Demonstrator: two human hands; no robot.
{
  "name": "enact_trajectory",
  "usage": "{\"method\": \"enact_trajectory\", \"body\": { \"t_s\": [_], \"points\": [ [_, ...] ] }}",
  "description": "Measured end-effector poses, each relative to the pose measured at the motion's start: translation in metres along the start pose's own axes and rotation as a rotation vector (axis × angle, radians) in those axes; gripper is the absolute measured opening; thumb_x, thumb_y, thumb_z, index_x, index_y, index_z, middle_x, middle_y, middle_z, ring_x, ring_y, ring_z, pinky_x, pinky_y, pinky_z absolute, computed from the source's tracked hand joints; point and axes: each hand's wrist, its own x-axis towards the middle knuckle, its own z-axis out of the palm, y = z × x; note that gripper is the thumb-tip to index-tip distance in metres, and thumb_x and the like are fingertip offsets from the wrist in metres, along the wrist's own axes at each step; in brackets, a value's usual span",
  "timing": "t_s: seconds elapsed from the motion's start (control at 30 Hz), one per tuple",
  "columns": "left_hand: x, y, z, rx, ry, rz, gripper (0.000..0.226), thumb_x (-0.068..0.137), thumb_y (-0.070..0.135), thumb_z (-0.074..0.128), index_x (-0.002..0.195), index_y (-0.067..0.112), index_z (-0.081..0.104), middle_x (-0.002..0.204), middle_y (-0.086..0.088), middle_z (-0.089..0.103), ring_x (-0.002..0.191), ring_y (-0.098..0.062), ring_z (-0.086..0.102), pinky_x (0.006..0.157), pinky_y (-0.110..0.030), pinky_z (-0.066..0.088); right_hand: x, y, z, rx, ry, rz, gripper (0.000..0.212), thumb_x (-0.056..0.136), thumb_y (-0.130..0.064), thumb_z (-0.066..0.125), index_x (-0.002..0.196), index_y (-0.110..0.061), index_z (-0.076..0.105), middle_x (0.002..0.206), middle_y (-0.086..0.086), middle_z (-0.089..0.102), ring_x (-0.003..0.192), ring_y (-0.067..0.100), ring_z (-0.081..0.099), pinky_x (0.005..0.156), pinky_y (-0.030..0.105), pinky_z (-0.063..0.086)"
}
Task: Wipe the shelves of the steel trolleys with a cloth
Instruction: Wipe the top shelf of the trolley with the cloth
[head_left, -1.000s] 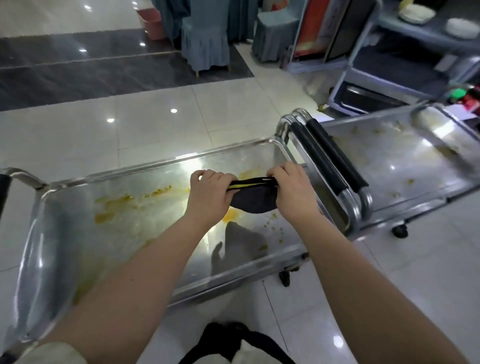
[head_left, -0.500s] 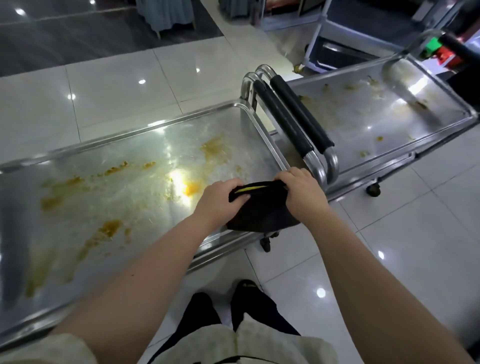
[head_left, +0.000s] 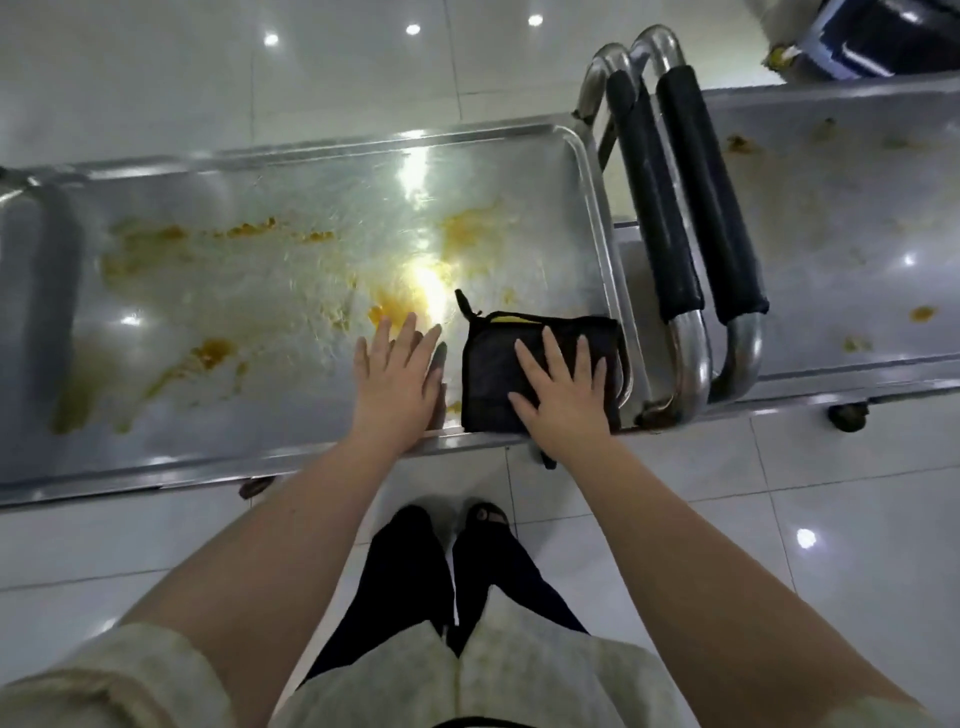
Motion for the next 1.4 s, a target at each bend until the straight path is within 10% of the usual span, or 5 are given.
{"method": "enact_trajectory", "body": {
  "t_s": [0.3, 0.57, 0.9, 1.4],
  "points": [
    [0.009, -0.026, 0.018, 0.111, -0.042, -0.083, 0.057, 0.1, 0.053, 0.011, 0.151, 0.039, -0.01, 0.164, 0.001, -0.005, 0.147, -0.03, -0.018, 0.114, -0.057, -0.015, 0.032, -0.004, 0.008, -0.133, 0.006, 0.022, 0.065, 0.083, -0.079, -0.003, 0.137, -0.057, -0.033, 0.155, -0.007, -0.037, 0.137, 0.044, -0.037, 0.099, 0.074, -0.021],
    [0.009, -0.031, 0.029, 0.068, 0.025, -0.142, 0.058, 0.101, 0.05, 0.013, 0.155, 0.032, 0.002, 0.163, 0.002, -0.003, 0.148, -0.027, -0.015, 0.115, -0.056, -0.014, 0.132, -0.028, -0.035, -0.127, 0.029, 0.051, 0.067, 0.083, -0.079, 0.0, 0.14, -0.056, -0.028, 0.159, -0.006, -0.03, 0.14, 0.048, -0.028, 0.101, 0.077, -0.014],
    [0.011, -0.031, 0.026, 0.037, -0.036, -0.16, 0.057, 0.101, 0.039, 0.009, 0.156, 0.023, 0.004, 0.163, 0.0, -0.006, 0.149, -0.021, -0.01, 0.116, -0.04, -0.021, 0.004, -0.049, 0.033, -0.196, 0.075, -0.192, 0.068, 0.089, -0.075, 0.011, 0.151, -0.051, -0.005, 0.164, -0.003, -0.01, 0.144, 0.047, -0.017, 0.105, 0.076, -0.009],
    [0.109, -0.105, -0.02, 0.014, 0.03, -0.041, 0.056, 0.102, 0.027, 0.03, 0.155, 0.022, 0.013, 0.163, -0.006, 0.008, 0.15, -0.028, -0.003, 0.12, -0.049, -0.006, 0.148, -0.098, -0.022, -0.123, 0.06, -0.012, 0.067, 0.083, -0.079, 0.002, 0.139, -0.058, -0.028, 0.159, -0.007, -0.029, 0.14, 0.045, -0.03, 0.1, 0.074, -0.018]
  ]
}}
